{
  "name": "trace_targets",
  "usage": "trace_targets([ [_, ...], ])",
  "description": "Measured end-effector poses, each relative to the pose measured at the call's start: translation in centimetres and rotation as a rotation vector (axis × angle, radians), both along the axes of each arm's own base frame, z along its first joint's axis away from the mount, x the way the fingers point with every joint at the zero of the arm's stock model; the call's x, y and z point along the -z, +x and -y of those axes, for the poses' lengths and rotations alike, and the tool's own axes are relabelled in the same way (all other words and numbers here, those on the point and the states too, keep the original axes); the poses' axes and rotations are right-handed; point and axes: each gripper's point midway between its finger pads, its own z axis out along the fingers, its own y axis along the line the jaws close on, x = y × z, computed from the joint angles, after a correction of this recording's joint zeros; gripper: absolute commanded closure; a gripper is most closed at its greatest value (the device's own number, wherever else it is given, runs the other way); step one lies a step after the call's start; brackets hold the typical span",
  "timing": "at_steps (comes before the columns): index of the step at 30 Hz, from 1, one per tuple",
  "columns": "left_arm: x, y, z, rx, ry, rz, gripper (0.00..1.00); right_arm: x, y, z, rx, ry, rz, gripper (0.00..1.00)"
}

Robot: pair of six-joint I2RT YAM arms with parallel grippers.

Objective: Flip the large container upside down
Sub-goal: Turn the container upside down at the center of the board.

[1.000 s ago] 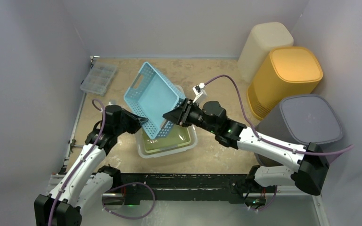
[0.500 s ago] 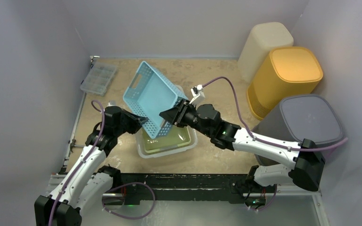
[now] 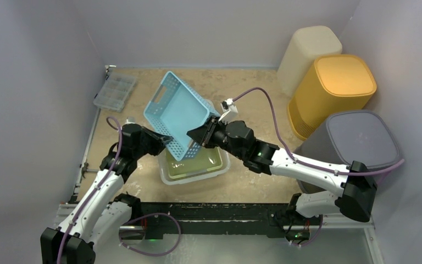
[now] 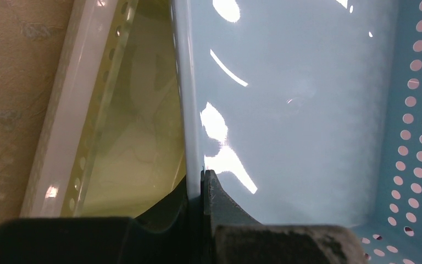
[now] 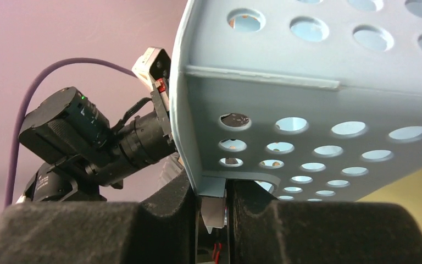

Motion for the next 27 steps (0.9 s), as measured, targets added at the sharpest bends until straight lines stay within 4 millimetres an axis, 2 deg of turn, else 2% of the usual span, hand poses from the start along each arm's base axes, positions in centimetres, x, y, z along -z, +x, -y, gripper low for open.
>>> trace_targets([
  [2, -0.1, 0.0, 0.2, 0.009, -0.006, 0.002, 0.86, -0.3, 0.0, 0.0, -0.004, -0.012, 0.011, 1.0],
  [5, 0.0, -0.1, 0.5, 0.034, -0.007, 0.002, 0.61, -0.9, 0.1, -0.1, -0.005, -0.017, 0.023, 1.0],
  [7, 0.1, -0.4, 0.9, 0.066, -0.002, 0.0, 0.47, -1.6, 0.2, -0.1, -0.002, -0.01, 0.028, 1.0],
  [10, 0.5, -0.6, 1.0, 0.096, 0.019, -0.003, 0.36, -1.5, 0.4, 0.3, 0.02, -0.023, 0.025, 1.0],
  [16, 0.1, -0.8, 0.6, 0.124, 0.088, -0.004, 0.27, -1.4, 0.7, 2.0, 0.081, -0.067, 0.024, 1.0],
  [22, -2.5, -0.1, -0.5, 0.136, 0.209, 0.056, 0.2, -3.3, 1.3, 5.2, 0.187, -0.089, 0.084, 1.0],
  [27, -4.2, 1.0, -2.0, 0.158, 0.369, 0.094, 0.2, -3.5, 1.8, 7.4, 0.249, -0.167, 0.13, 1.0],
])
